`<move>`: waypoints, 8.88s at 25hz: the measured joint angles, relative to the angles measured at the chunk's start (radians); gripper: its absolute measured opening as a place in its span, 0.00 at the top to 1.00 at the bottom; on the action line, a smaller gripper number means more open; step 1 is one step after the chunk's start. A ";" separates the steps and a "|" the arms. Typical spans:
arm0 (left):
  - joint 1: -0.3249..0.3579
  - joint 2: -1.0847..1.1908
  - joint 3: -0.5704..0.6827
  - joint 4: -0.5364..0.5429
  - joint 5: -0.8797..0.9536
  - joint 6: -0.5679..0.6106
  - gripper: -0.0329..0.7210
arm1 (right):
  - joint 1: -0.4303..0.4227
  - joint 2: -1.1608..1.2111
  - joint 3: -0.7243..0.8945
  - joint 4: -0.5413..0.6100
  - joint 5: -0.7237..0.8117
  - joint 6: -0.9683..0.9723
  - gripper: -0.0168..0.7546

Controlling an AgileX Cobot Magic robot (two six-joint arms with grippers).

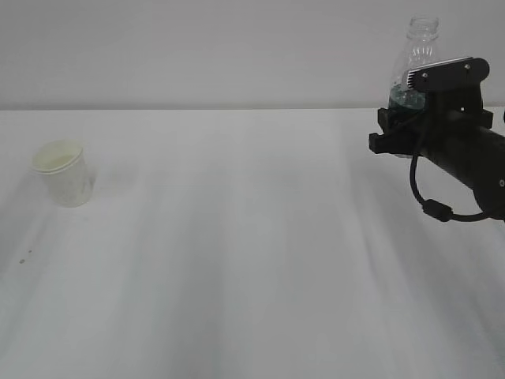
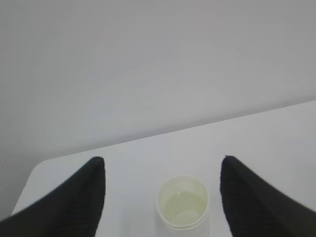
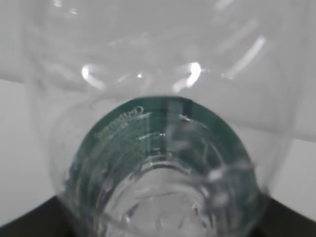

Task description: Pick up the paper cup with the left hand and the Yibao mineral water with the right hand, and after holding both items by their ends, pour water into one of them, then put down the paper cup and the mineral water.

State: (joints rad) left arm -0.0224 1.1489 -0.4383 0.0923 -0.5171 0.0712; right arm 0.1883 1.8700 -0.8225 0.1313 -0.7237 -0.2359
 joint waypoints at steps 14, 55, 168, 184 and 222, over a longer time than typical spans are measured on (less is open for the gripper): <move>0.000 0.000 0.000 0.006 0.008 0.000 0.27 | 0.000 0.065 0.071 -0.002 -0.205 0.023 0.43; 0.000 0.000 0.000 0.008 0.026 0.000 0.28 | 0.000 0.239 0.106 -0.012 -0.399 0.078 0.43; 0.000 0.017 0.000 0.049 0.026 0.000 0.33 | 0.000 0.297 0.090 -0.066 -0.416 0.137 0.28; 0.000 0.017 0.000 0.049 0.026 0.000 0.33 | 0.000 0.269 0.116 -0.118 -0.411 0.139 0.28; 0.000 0.017 0.000 0.050 0.026 0.000 0.33 | 0.000 0.190 0.225 -0.131 -0.419 0.166 0.15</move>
State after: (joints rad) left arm -0.0224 1.1655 -0.4383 0.1424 -0.4908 0.0712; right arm 0.1883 2.0605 -0.5973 0.0000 -1.1425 -0.0697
